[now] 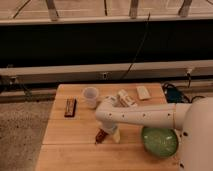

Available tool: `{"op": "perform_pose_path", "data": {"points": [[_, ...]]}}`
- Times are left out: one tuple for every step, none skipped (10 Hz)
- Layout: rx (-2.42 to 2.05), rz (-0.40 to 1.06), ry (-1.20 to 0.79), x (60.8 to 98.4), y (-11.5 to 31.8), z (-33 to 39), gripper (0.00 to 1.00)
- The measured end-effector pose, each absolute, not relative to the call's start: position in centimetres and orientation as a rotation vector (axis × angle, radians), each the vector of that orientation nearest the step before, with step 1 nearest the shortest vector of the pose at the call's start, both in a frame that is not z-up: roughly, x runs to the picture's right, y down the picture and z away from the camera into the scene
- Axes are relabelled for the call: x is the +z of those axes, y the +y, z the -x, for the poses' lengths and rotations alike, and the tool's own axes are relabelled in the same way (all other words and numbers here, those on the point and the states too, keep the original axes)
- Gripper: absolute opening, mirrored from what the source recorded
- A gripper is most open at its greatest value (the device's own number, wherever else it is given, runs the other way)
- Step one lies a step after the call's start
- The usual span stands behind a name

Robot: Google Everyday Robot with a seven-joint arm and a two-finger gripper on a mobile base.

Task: Place the pepper in the ceramic bowl

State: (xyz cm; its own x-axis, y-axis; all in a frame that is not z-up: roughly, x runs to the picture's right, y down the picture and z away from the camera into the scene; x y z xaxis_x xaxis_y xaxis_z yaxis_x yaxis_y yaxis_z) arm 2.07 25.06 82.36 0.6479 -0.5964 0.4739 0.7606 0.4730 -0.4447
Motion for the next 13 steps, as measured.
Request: {"op": "perform_pose_path", "data": {"points": [[-0.843,0.678,-0.268,82.3,25.0,-2.1,0.70],[-0.844,0.678,-0.269,82.3,25.0,-2.0,0.67],[-0.843,0.680,-0.271,82.4,25.0,-1.9,0.55],[-0.841,0.677,-0.272,82.3,24.7,-1.7,0.43],[-0.840,0.674,-0.273,82.2,24.5,-1.6,0.37],[-0.841,0.675,-0.273,82.0,24.4,-1.7,0.26],[-0.851,0.698,-0.263,81.7,25.1,-2.4,0.16],[-0.848,0.693,-0.264,81.7,24.9,-2.4,0.06],[-0.848,0.691,-0.266,81.7,24.9,-2.3,0.02],[-0.846,0.691,-0.268,81.7,24.9,-2.2,0.01],[-0.842,0.686,-0.270,81.7,24.6,-2.3,0.01],[-0.840,0.679,-0.269,81.6,24.1,-2.3,0.01],[-0.836,0.675,-0.268,81.3,23.7,-2.6,0.01]]}}
